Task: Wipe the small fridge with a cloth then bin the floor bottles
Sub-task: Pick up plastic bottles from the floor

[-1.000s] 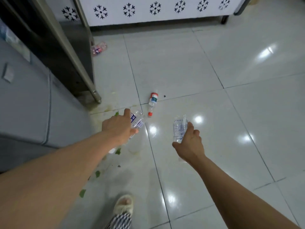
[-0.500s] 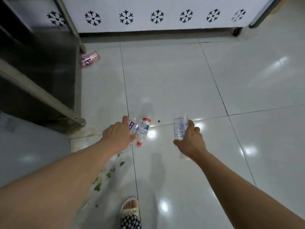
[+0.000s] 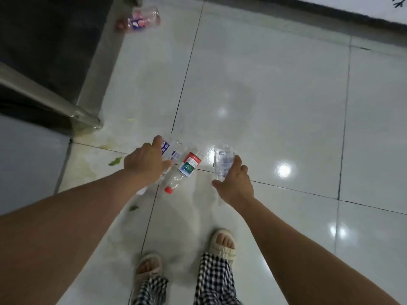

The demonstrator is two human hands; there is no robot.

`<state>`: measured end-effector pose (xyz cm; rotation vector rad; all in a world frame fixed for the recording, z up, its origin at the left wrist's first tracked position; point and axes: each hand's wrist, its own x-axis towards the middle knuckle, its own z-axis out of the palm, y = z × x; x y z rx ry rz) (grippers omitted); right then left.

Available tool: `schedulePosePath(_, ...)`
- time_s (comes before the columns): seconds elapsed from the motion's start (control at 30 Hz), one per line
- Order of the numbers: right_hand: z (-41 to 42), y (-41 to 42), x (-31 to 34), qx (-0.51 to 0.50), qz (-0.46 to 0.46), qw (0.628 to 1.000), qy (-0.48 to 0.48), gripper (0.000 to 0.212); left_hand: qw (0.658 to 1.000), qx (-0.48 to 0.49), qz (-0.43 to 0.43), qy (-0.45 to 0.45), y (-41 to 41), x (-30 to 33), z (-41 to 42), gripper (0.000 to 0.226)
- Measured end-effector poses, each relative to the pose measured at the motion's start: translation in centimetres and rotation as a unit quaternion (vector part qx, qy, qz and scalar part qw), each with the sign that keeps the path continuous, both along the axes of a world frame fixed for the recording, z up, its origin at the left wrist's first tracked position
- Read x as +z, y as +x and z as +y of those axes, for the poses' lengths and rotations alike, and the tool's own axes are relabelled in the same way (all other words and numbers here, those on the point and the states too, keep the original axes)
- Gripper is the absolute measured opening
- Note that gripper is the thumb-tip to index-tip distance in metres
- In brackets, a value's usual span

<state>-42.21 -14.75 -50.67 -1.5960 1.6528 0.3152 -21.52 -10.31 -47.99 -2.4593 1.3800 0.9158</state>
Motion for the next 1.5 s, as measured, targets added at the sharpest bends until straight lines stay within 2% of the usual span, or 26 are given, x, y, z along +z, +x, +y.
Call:
schedulePosePath(0.4, 1.3, 2.2, -21.6, -0.025, -0.014, 0.999, 0.022, 0.094, 0.999, 0.002, -0.035, 0.017, 1.7, -22.8, -1.7, 0.061)
schedulePosePath(0.57, 2.1, 3.1, -25.0, -0.046, -0.021, 0.998, 0.031, 0.096, 0.999, -0.007, -0.044, 0.022, 1.6, -27.3, -2.2, 0.065)
schedulePosePath(0.7, 2.0, 3.0, -24.2, -0.014, -0.018, 0.998, 0.056, 0.099, 0.999, -0.007, -0.039, 0.037, 1.3, -27.5, -2.6, 0.064)
schedulePosePath(0.87, 0.3, 2.2, -17.7, 0.113, 0.028, 0.993, 0.036, 0.094, 0.996, -0.046, -0.048, 0.055, 0.9, -21.9, -3.8, 0.058)
schedulePosePath(1.03, -3.3, 2.9, -7.4, 0.23, 0.055, 0.972, 0.005, 0.086, 0.992, -0.108, -0.062, 0.023, 1.2, -10.9, -6.1, 0.041)
schedulePosePath(1.17, -7.3, 5.1, 2.1, 0.273, 0.06, 0.96, -0.015, 0.083, 0.988, -0.138, -0.066, 0.002, 2.2, -0.9, -8.4, 0.055)
schedulePosePath(1.3, -11.3, 7.3, 10.8, 0.292, 0.071, 0.953, -0.022, 0.088, 0.989, -0.129, -0.067, -0.024, 3.1, 7.9, -10.9, 0.054)
schedulePosePath(1.5, -18.1, 8.9, 20.0, 0.331, 0.07, 0.937, -0.084, 0.071, 0.987, -0.113, -0.103, -0.056, 4.8, 18.1, -15.5, 0.057)
